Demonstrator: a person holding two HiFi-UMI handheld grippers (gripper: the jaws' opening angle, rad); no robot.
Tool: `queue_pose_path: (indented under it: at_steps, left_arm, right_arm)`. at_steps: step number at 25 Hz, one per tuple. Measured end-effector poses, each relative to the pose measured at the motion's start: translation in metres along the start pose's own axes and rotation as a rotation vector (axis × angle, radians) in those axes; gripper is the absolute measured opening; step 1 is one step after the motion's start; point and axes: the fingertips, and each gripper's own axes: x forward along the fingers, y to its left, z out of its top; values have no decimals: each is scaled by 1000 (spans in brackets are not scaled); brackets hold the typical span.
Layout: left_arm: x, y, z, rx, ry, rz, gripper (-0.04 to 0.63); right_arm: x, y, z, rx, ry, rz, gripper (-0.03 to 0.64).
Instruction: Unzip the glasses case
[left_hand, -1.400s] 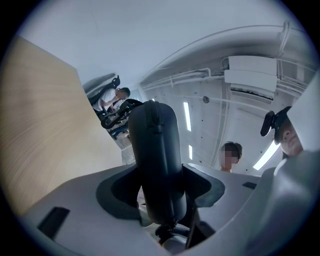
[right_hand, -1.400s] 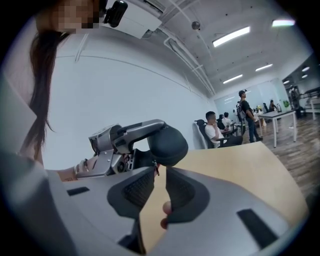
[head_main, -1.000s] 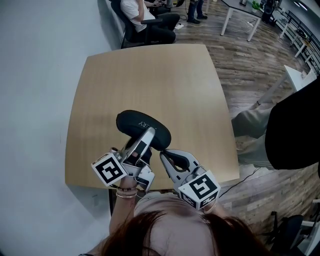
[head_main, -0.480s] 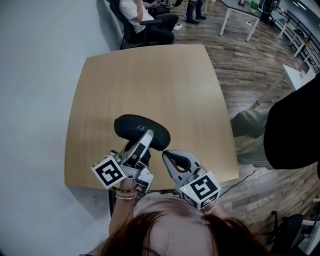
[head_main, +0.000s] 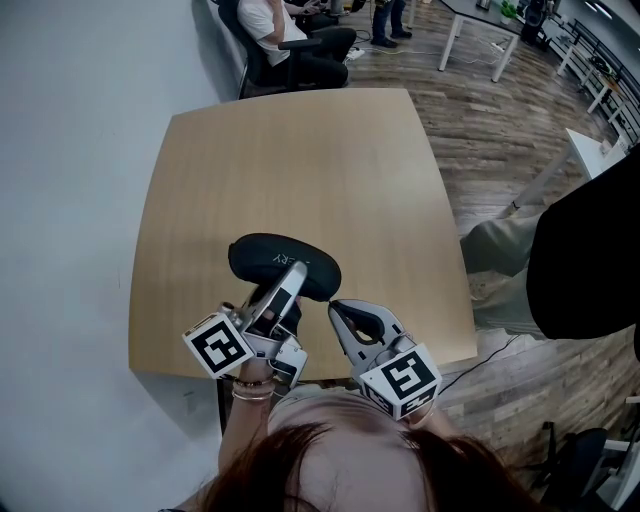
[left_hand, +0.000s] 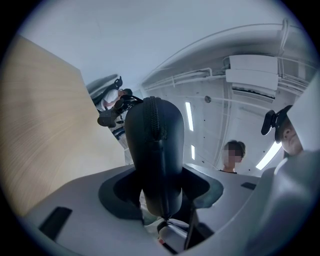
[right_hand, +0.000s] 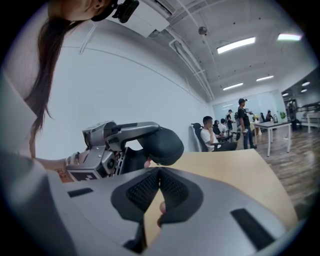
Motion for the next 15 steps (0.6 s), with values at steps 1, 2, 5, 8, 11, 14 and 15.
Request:
queue_pose_path:
  at_steps: [1,2,5,8,11,14,15]
  left_arm:
    - [0,1,0,1,1,3,230]
    - [0,1,-1,7,4,7,230]
    - [-1,5,1,47,16,18,229]
    - [-1,6,-2,51,25,27,229]
    - [1,5,-2,50,31,27,227]
    - [1,4,-1,63,38,25,227]
    - [1,4,-1,62,40,21,227]
  right_arm:
    - [0,-1,-1,0,2,-1,17]
    - [0,-2,-1,0,4,-2,17]
    - [0,-4,-4,-4,10,-11,17]
    - [-2,-7,-5,-7,11,-20,17]
    - [-2,-11,-4,-6,12,-26,17]
    - [-2,-12,-4,-11,15,-30,17]
    - [-2,-13,-4,-12,16,-32,17]
